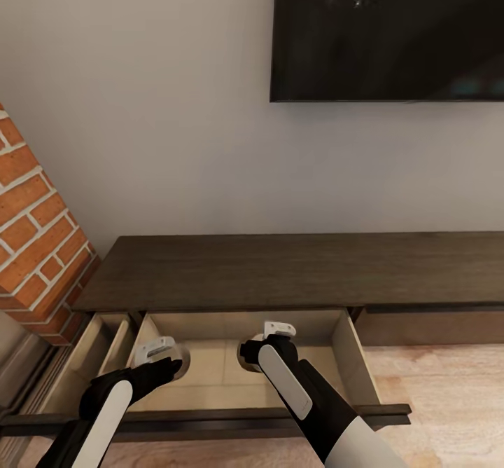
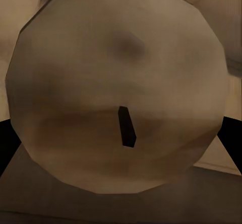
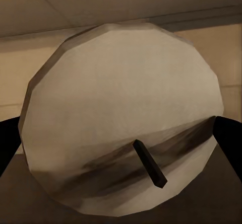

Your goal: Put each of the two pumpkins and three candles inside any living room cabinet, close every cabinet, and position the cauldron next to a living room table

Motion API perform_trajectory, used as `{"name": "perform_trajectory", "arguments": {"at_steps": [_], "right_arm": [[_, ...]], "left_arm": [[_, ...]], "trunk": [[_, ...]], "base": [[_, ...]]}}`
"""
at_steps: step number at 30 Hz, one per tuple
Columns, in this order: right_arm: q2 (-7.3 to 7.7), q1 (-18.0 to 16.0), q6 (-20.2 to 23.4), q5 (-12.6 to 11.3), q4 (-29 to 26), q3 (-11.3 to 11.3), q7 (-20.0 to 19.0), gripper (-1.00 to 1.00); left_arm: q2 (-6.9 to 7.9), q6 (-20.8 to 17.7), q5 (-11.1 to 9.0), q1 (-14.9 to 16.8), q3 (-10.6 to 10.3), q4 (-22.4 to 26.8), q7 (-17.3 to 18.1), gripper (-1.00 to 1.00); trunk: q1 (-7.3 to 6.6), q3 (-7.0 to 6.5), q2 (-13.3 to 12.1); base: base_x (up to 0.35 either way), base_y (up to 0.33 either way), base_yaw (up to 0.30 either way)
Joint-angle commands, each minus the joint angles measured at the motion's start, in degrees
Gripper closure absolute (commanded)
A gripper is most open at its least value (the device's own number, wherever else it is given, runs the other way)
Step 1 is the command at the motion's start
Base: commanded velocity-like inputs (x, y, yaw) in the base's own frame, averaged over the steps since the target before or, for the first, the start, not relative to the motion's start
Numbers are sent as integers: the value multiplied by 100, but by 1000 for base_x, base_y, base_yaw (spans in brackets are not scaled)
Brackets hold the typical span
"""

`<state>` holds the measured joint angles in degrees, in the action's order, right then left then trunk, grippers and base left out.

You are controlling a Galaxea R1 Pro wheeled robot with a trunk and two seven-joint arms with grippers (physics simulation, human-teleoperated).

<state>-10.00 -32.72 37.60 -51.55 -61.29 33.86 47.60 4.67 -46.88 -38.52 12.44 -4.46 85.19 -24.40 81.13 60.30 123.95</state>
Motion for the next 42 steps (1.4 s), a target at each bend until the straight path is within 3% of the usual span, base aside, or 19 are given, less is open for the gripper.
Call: {"name": "perform_trajectory", "arguments": {"at_steps": [1, 31, 42], "right_arm": [[0, -6, 8, -39, -5, 8, 48, 100], [0, -6, -7, -48, -5, 6, 47, 100], [0, -6, -4, -48, -5, 6, 47, 100]], "left_arm": [[3, -5, -59, 4, -11, 6, -57, 100], [-14, 4, -59, 4, -27, 6, -27, 100], [-14, 13, -59, 4, -89, 6, -41, 100]], "trunk": [[22, 23, 44], [680, 562, 1247], [680, 562, 1247]], "base": [[0, 0, 0], [0, 0, 0], [81, 8, 0]]}}
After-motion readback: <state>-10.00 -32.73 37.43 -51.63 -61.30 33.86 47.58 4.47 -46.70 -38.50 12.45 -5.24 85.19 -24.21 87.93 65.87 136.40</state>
